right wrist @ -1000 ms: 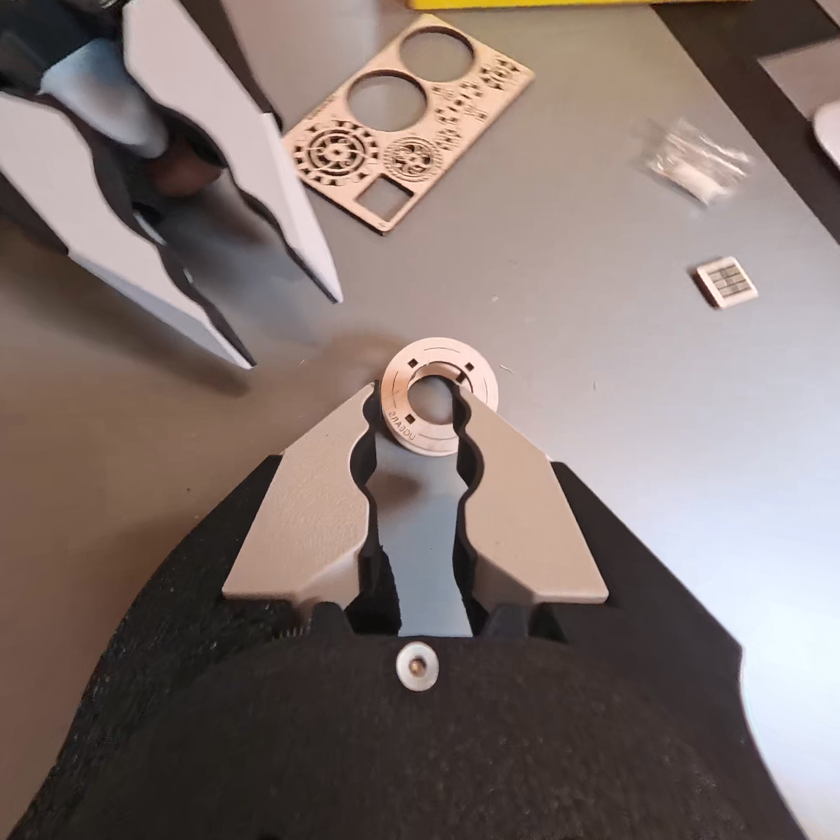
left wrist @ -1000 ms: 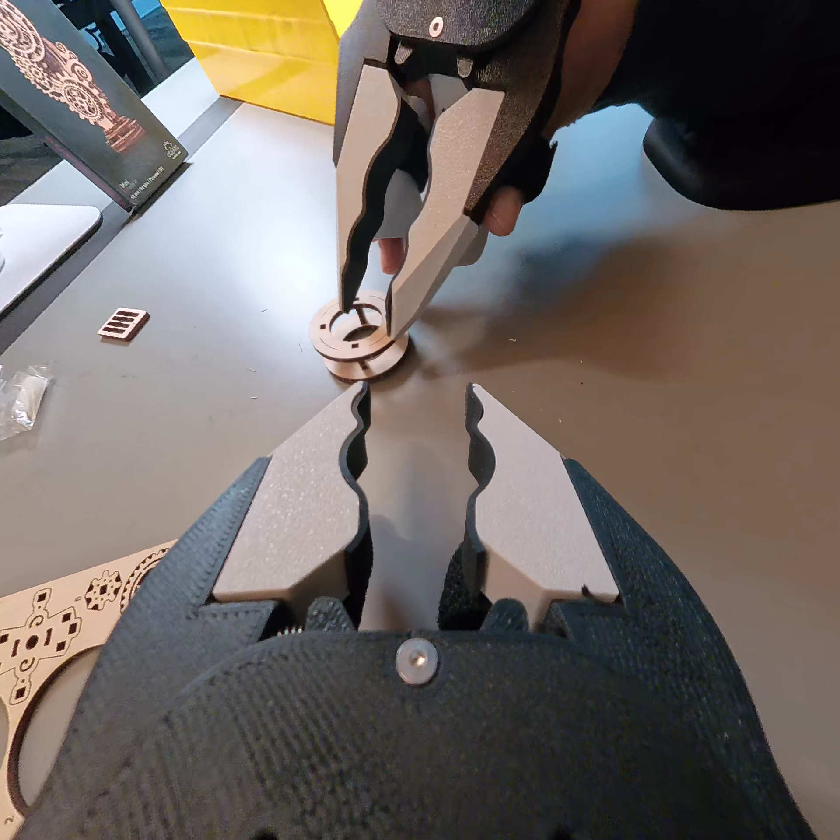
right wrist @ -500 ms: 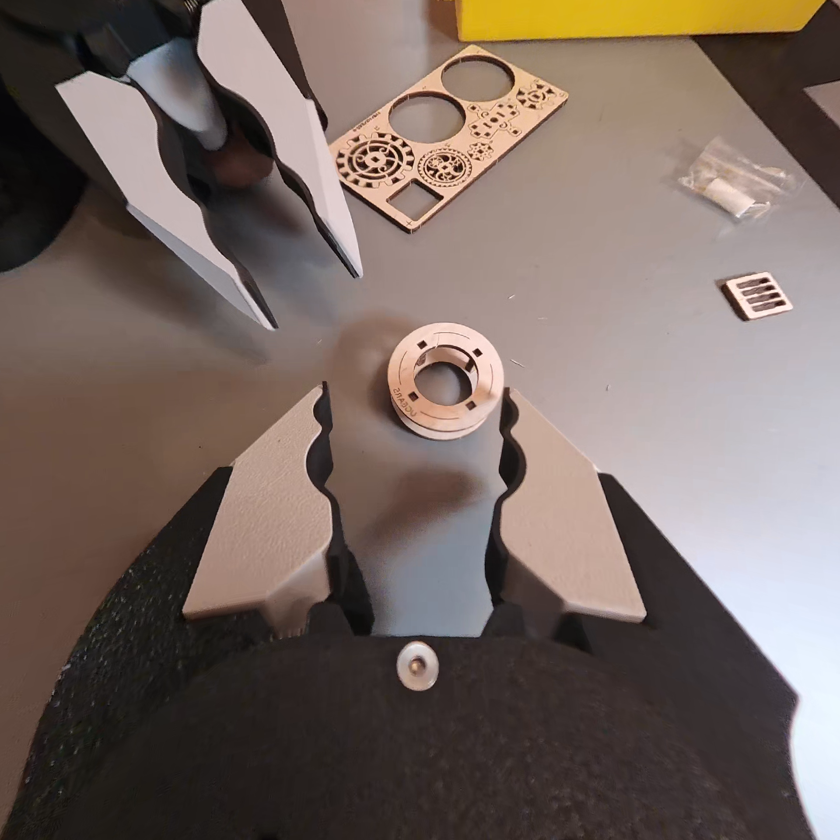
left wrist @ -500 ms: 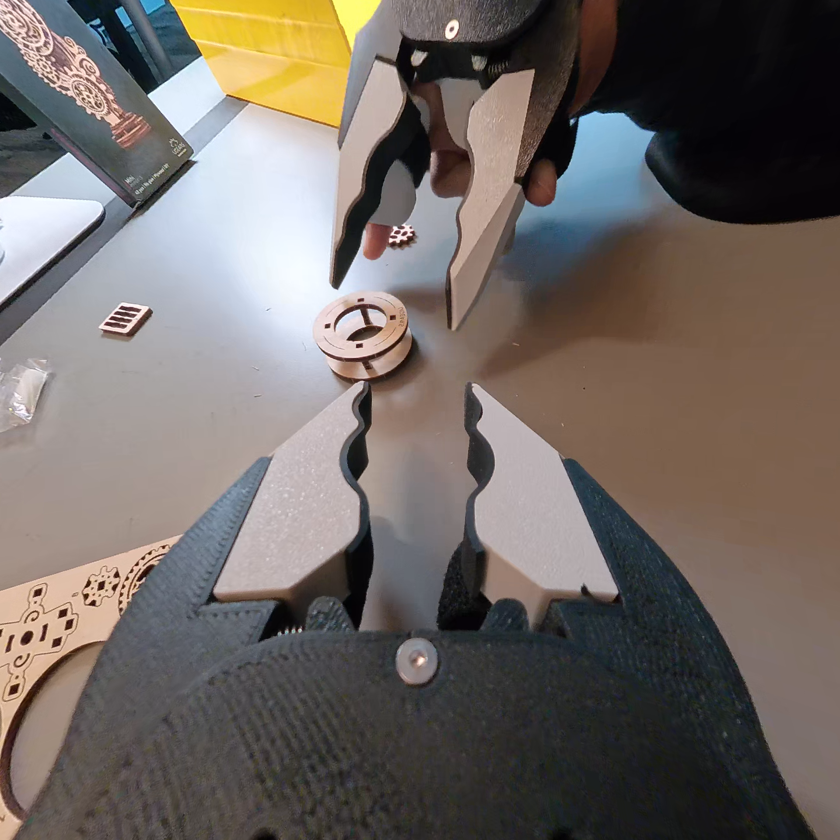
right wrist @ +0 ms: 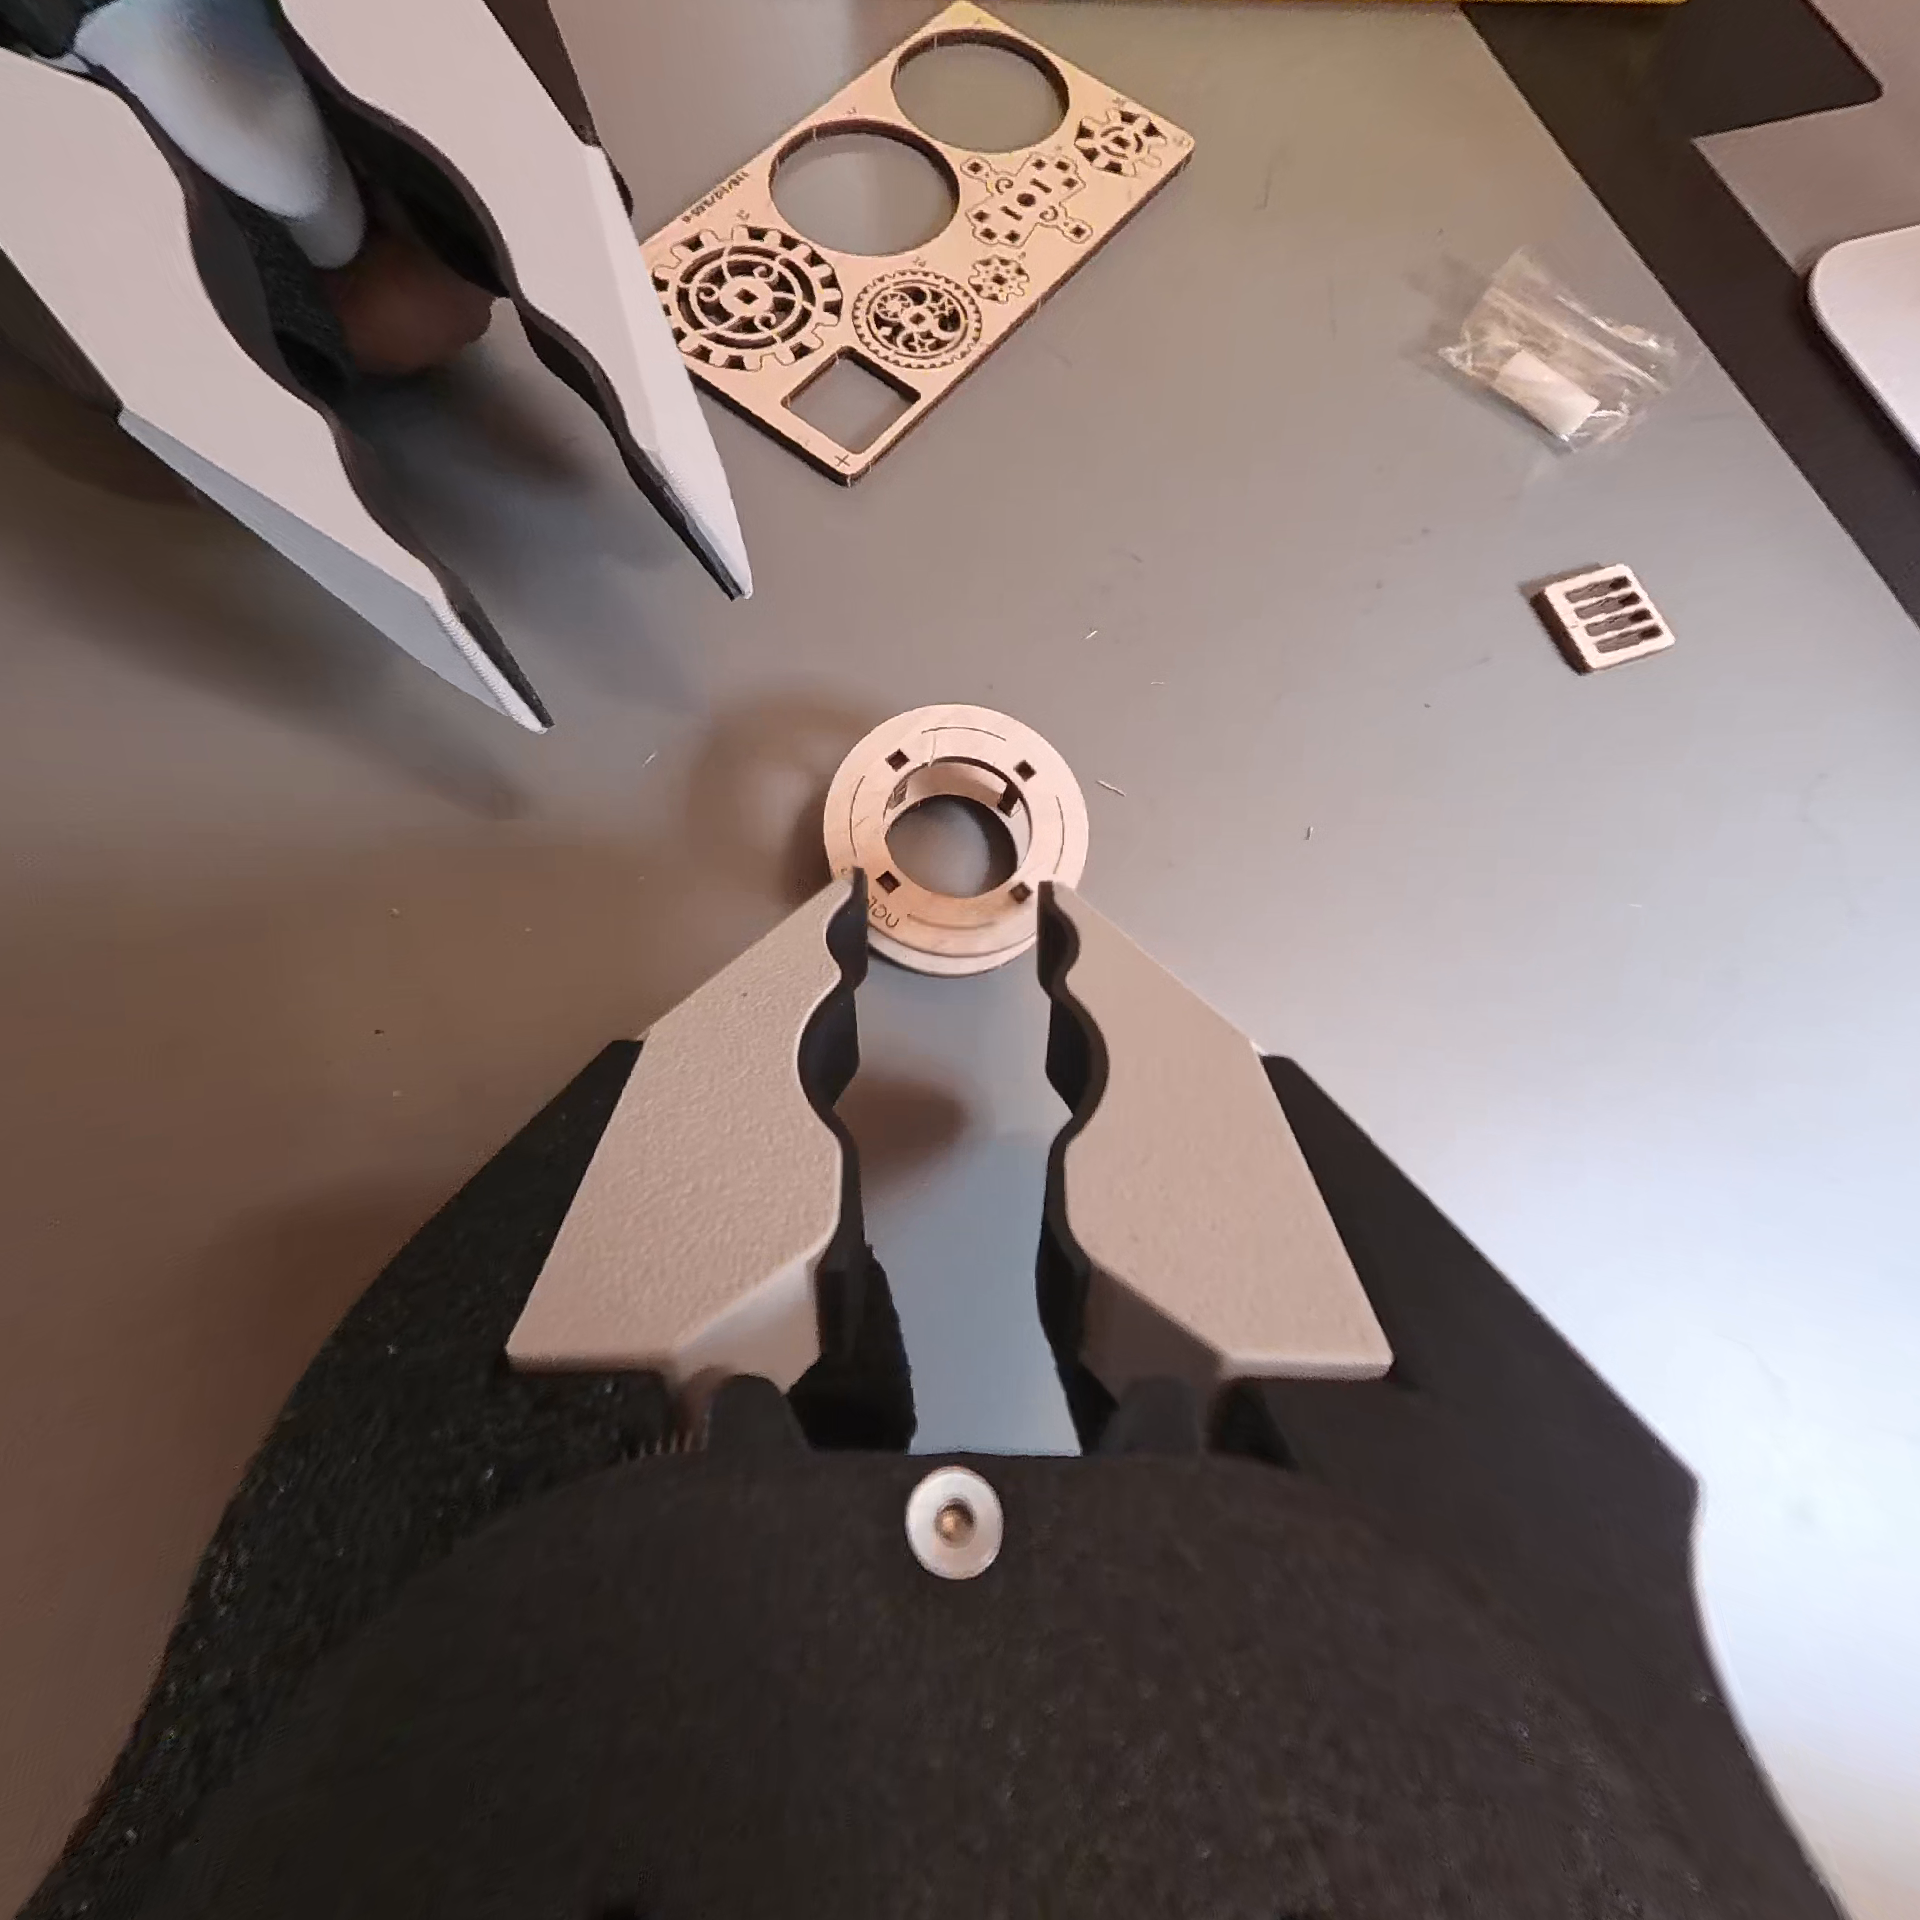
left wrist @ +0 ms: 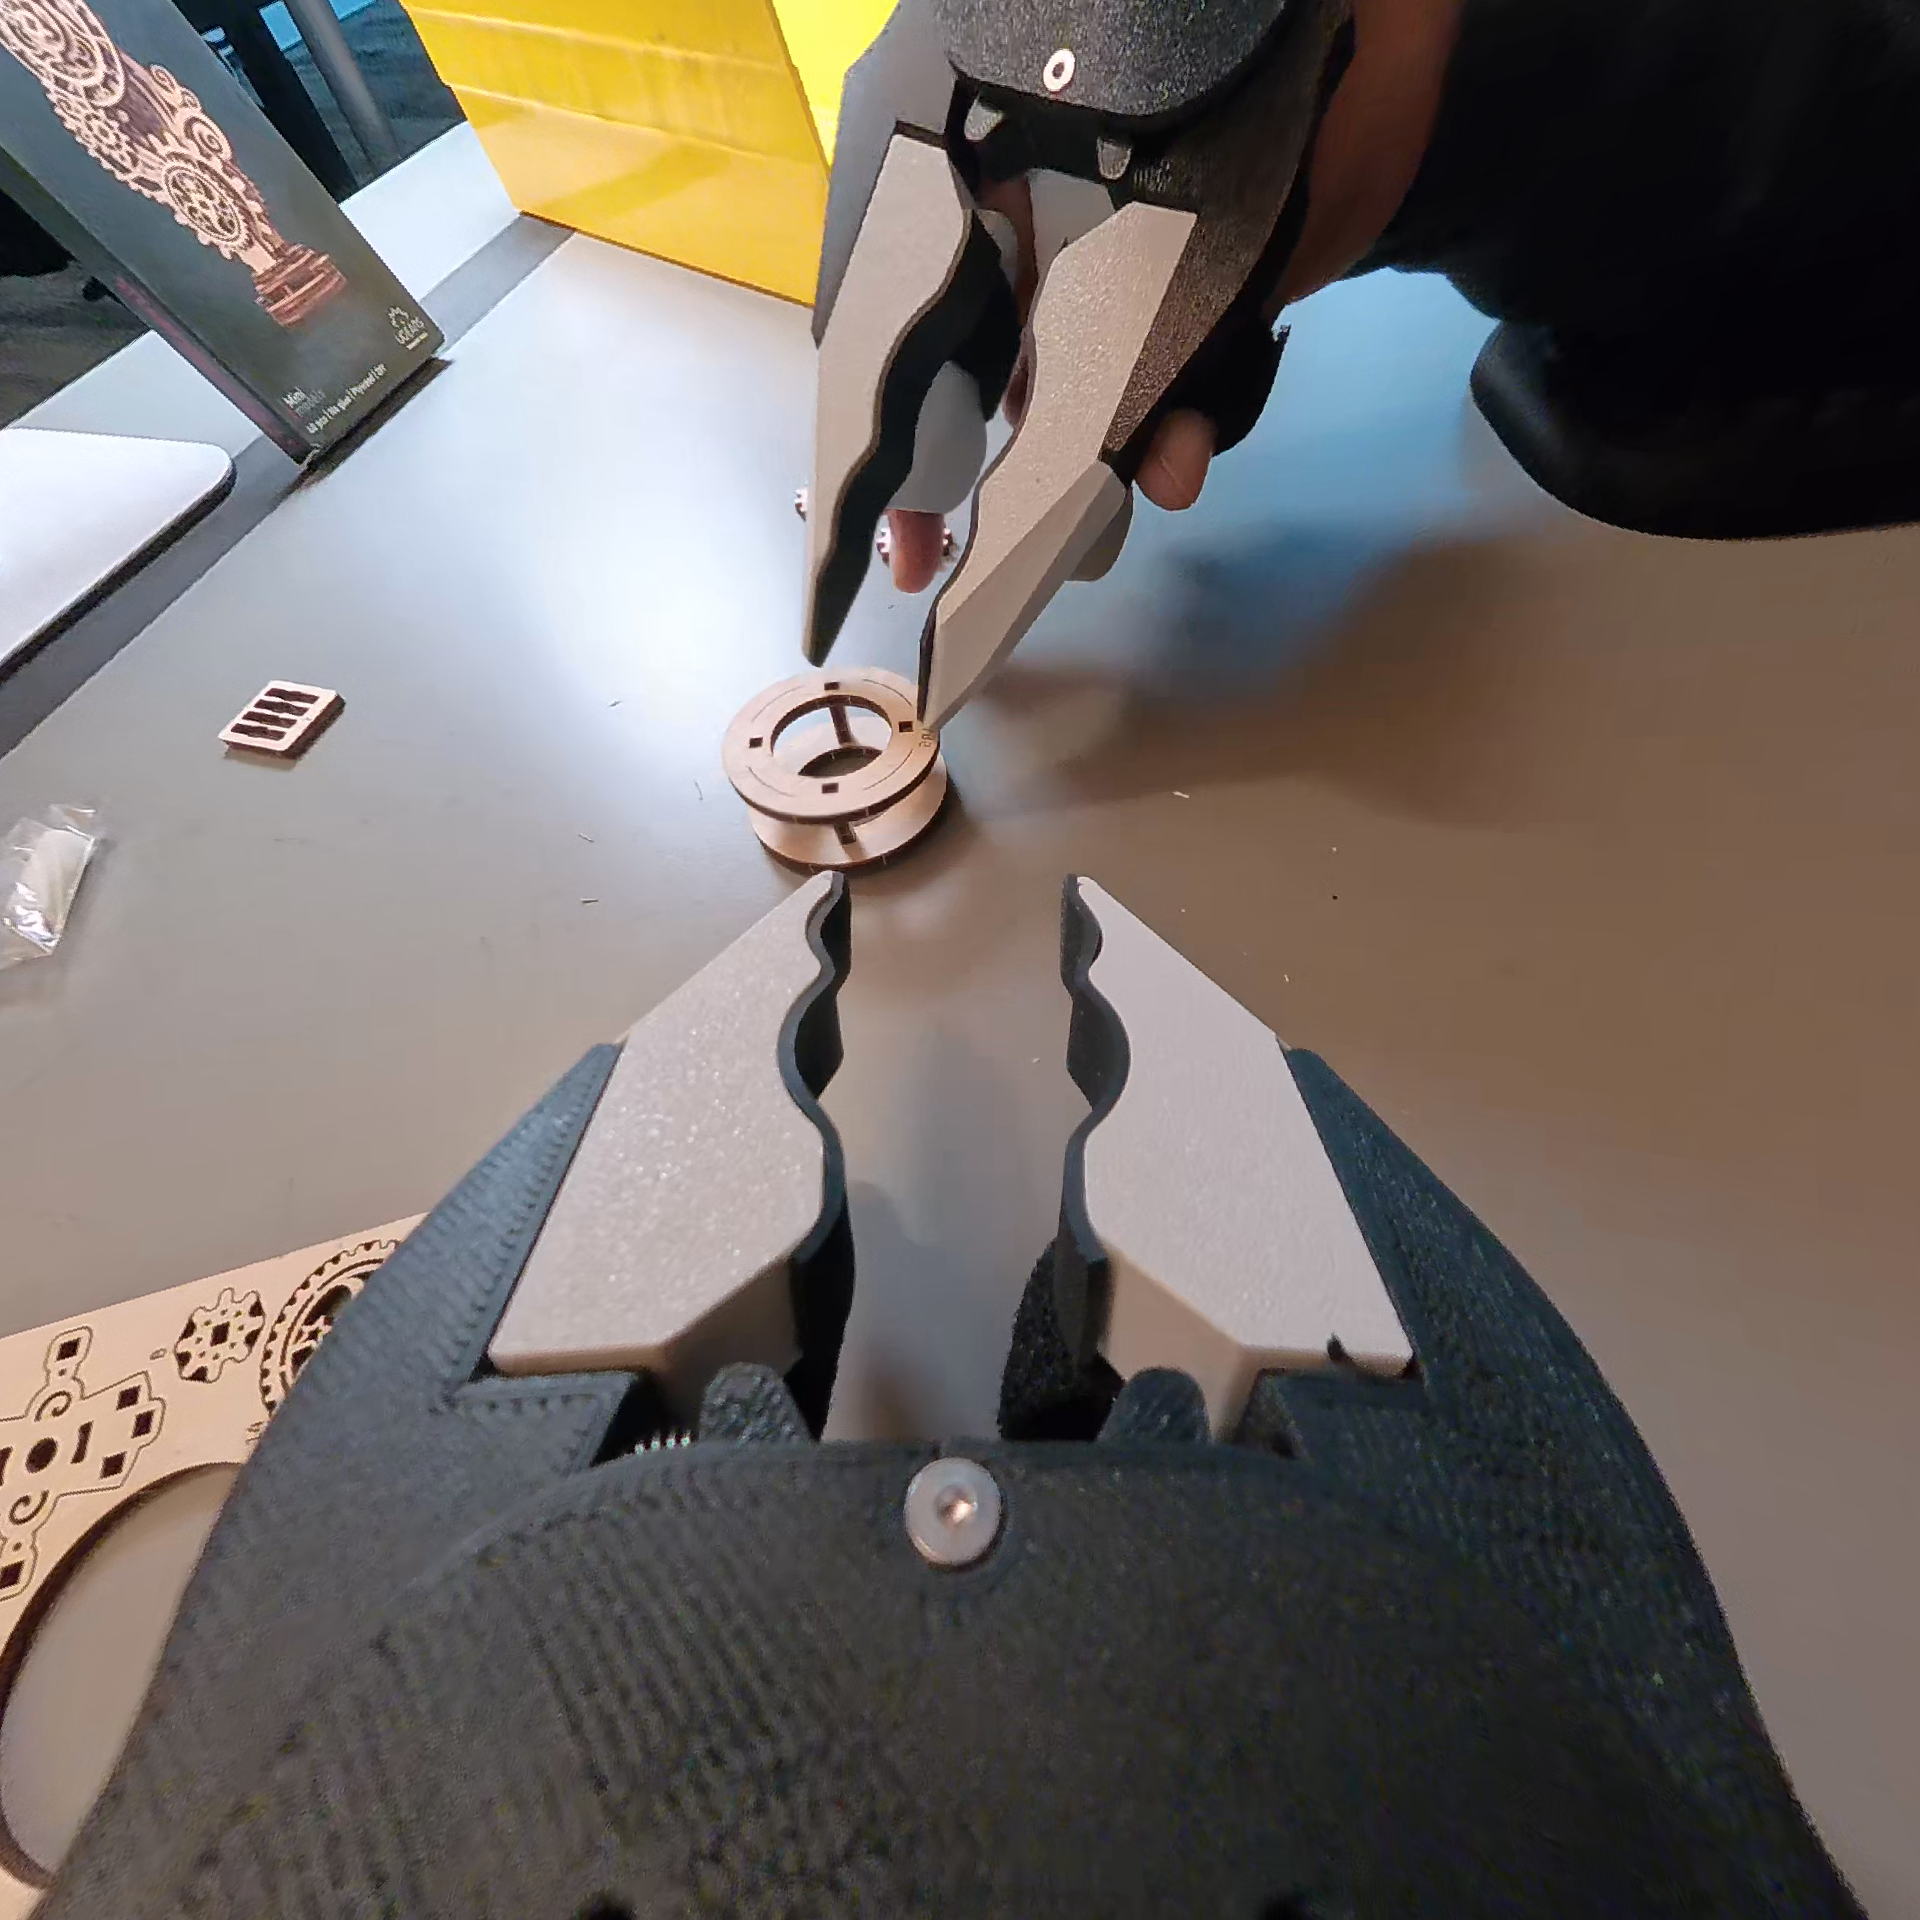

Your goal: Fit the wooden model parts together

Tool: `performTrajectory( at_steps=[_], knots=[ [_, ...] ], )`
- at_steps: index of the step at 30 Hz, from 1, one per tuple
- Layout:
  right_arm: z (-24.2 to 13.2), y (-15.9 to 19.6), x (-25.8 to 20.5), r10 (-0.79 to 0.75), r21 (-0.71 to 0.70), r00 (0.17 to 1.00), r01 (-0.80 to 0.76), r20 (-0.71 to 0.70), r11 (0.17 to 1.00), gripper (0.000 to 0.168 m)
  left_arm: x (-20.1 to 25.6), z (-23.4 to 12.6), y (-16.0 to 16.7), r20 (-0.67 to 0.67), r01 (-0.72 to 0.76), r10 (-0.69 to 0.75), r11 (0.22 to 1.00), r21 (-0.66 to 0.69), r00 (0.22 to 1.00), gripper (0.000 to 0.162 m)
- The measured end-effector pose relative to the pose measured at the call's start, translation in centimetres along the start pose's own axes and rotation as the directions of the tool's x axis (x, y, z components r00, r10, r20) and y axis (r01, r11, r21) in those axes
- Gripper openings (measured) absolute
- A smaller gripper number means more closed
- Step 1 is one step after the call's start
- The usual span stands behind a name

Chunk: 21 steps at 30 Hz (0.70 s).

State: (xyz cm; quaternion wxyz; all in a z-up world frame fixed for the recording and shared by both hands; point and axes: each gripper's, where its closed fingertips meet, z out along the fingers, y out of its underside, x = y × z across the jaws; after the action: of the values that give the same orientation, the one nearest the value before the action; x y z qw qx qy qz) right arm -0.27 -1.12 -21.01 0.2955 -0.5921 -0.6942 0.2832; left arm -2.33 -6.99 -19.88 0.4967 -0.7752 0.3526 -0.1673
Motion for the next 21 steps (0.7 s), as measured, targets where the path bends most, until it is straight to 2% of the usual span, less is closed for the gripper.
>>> performTrajectory(
  at_steps=[4, 7, 9, 12, 15, 18, 21],
  knots=[
    [-0.5, 0.0, -0.7, 0.012, -0.017, 1.0, -0.012, 0.026, 1.0, 0.019, 0.0, 0.0, 0.0, 0.0, 0.005, -0.005, 1.0, 0.0, 1.0, 0.04],
    [-1.1, -0.3, -1.4, -0.004, -0.001, 0.998, 0.004, 0.064, 1.0, 0.018, -0.1, 0.0, 0.0, -0.001, 0.01, -0.01, 1.0, 0.001, 1.0, 0.039],
    [-1.3, -0.7, -1.2, -0.025, 0.036, 0.998, 0.023, 0.062, 0.999, 0.025, -0.1, 0.0, 0.0, -0.002, 0.013, -0.013, 1.0, 0.001, 1.0, 0.039],
    [-1.0, -0.7, -0.5, -0.021, 0.062, 0.998, 0.018, 0.052, 0.998, 0.052, -0.1, 0.0, 0.0, -0.003, 0.018, -0.018, 1.0, 0.002, 1.0, 0.039],
    [-0.2, -0.5, -0.1, -0.02, 0.063, 0.999, 0.016, 0.051, 0.998, 0.064, -0.1, 0.0, 0.0, -0.003, 0.018, -0.018, 1.0, 0.003, 1.0, 0.039],
    [0.6, -0.4, -0.2, -0.021, 0.047, 0.998, 0.018, 0.063, 0.999, 0.065, -0.1, 0.0, 0.0, -0.003, 0.016, -0.016, 1.0, 0.001, 1.0, 0.039],
    [1.2, -0.3, -0.4, -0.037, 0.03, 0.998, 0.035, 0.057, 0.999, 0.055, -0.1, 0.0, 0.0, -0.003, 0.014, -0.014, 1.0, 0.0, 1.0, 0.039]
  ],
)
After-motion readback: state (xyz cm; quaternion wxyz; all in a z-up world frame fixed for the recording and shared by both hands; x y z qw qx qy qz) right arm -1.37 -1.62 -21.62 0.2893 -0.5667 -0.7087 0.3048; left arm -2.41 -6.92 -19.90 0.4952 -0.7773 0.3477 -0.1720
